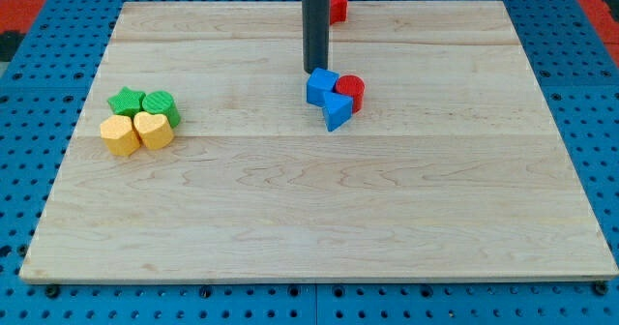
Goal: Push the red star towards the group of blocks
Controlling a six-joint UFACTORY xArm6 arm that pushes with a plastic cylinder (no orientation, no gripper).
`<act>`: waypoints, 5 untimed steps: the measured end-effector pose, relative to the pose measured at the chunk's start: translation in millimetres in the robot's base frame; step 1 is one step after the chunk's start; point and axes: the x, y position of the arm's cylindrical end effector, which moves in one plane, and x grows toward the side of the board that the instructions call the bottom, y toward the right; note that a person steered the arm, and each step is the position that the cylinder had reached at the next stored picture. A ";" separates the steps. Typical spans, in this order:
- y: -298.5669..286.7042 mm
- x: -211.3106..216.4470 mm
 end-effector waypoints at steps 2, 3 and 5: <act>-31.4 2.5; -97.3 -27.5; -114.1 -134.9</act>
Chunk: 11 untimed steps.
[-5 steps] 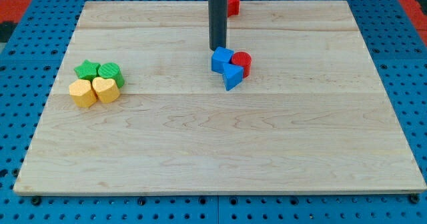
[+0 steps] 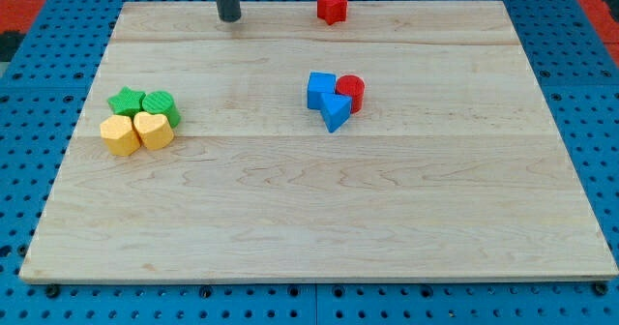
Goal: Push the red star towards the group of blocks
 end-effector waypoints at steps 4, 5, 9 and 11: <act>159.4 21.9; 193.5 58.0; 275.2 -5.7; 136.3 34.2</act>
